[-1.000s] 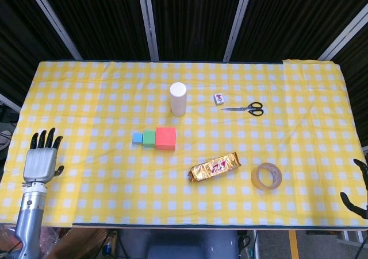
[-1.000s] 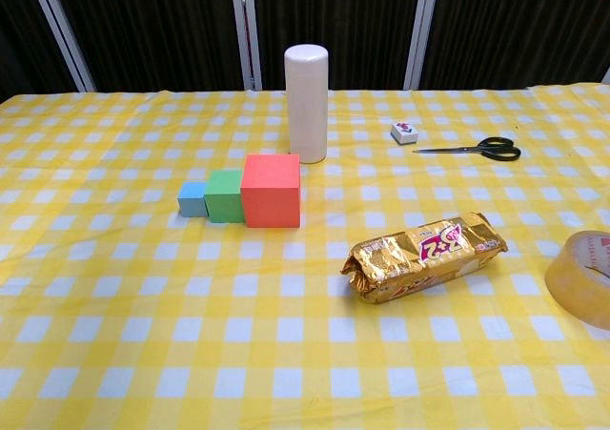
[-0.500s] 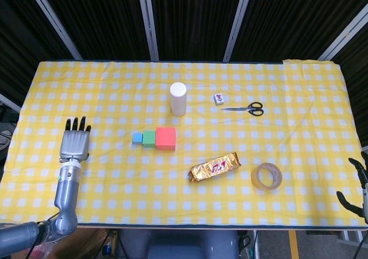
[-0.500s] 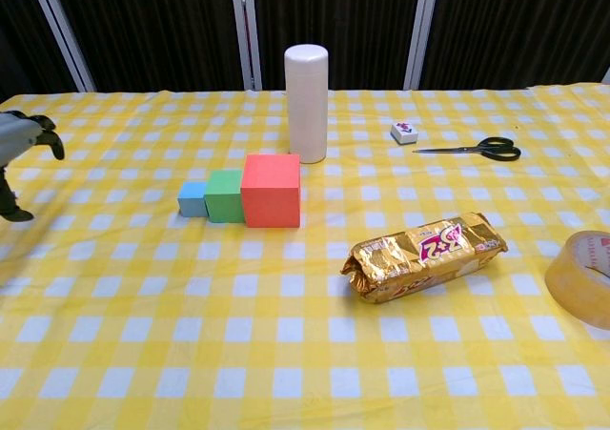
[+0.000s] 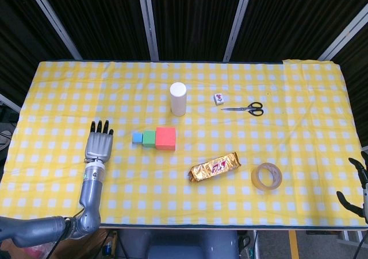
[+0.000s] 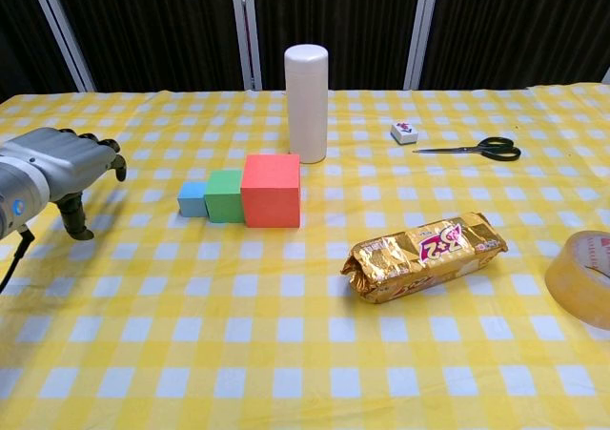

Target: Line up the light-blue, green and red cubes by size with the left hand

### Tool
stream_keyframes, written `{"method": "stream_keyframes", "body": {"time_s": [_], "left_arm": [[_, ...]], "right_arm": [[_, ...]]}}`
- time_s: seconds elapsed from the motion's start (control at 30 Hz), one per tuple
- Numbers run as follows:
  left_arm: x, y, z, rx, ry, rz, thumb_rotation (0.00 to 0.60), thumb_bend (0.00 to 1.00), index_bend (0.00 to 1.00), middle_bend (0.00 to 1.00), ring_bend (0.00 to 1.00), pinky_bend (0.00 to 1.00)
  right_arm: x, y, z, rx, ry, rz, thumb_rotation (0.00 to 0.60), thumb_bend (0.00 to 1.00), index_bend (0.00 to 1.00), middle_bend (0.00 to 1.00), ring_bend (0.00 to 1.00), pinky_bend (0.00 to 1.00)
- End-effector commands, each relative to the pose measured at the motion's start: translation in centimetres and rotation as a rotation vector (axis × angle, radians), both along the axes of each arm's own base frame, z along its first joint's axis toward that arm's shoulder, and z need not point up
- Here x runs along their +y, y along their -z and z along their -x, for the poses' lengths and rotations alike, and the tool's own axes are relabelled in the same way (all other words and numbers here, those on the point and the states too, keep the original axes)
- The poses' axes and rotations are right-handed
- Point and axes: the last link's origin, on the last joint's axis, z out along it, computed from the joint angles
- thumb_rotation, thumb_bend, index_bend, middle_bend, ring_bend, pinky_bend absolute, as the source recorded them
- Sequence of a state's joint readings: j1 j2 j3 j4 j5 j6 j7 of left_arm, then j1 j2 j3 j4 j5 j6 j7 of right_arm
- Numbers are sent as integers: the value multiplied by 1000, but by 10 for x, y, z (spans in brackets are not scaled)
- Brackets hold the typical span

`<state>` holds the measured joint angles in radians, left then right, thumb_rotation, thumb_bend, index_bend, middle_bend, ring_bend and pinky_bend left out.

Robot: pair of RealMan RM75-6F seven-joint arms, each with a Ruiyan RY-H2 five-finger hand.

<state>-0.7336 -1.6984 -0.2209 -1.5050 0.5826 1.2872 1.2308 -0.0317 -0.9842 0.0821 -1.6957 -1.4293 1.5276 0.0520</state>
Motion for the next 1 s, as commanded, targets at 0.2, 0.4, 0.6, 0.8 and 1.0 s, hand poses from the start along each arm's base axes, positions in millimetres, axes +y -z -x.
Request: {"method": "stream_keyframes", "body": {"time_s": [0.2, 0.4, 0.6, 0.8, 1.0], "left_arm": [[-1, 19, -12, 20, 19, 28, 600, 235, 196, 0, 0, 0], [-1, 34, -23, 30, 39, 42, 600, 235, 179, 0, 0, 0], [-2, 45, -32, 44, 50, 54, 600, 235, 177, 0, 0, 0], [-2, 52, -41, 47, 75, 59, 600, 235, 177, 0, 0, 0], [-4, 56, -49, 50, 95, 61, 600, 235, 177, 0, 0, 0]], "right_arm": [[0, 0, 0, -2, -4, -2, 600, 317, 160, 0, 19, 0], [-1, -2, -1, -5, -6, 0, 600, 317, 160, 0, 19, 0], [0, -2, 1, -10, -4, 1, 600, 317, 160, 0, 19, 0], [0, -2, 1, -11, -5, -4, 600, 317, 160, 0, 19, 0], [1, -3, 2, -14, -4, -2, 600, 317, 160, 0, 18, 0]]}}
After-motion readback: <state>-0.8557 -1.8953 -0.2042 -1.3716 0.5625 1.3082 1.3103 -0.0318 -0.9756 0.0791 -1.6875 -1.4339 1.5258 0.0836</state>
